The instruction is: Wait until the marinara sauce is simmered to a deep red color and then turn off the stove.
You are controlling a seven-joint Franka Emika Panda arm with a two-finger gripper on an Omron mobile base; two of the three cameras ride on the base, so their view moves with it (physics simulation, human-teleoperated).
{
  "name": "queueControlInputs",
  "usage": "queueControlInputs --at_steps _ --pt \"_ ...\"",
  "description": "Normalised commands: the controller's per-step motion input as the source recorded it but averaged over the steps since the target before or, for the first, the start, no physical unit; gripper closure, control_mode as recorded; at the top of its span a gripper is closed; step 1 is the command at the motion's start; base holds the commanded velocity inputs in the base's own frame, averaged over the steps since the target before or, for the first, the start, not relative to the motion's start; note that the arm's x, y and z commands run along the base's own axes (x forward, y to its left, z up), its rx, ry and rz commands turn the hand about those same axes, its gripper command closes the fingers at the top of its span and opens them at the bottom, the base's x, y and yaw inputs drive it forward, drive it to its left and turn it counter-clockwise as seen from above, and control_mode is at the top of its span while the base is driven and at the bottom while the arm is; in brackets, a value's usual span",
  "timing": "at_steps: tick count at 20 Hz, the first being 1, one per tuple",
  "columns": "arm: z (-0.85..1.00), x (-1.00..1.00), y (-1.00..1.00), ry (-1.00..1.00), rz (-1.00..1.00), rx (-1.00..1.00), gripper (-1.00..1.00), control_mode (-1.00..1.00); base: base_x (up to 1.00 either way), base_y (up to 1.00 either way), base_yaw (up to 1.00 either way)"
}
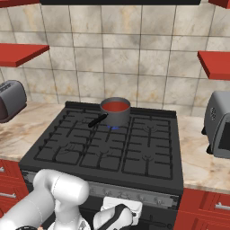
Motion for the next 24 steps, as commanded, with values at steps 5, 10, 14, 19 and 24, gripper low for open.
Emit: queueControlInputs --at_steps 5,10,14,19,24 --pt "0.0 0.0 0.0 0.0 0.0 0.0 1.0 -1.0 0.0 0.0 0.0" --pt "0.0 0.0 0.0 0.0 0.0 0.0 1.0 -1.0 0.0 0.0 0.0" --pt "0.0 0.0 0.0 0.0 0.0 0.0 1.0 -1.0 0.0 0.0 0.0" --pt "0.0 0.05 -0.03 0.03 0.0 0.02 1.0 -1.0 0.0 0.0 0.0" --pt "0.0 0.0 -0.07 0.03 -0.05 0.12 1.0 -1.0 0.0 0.0 0.0"
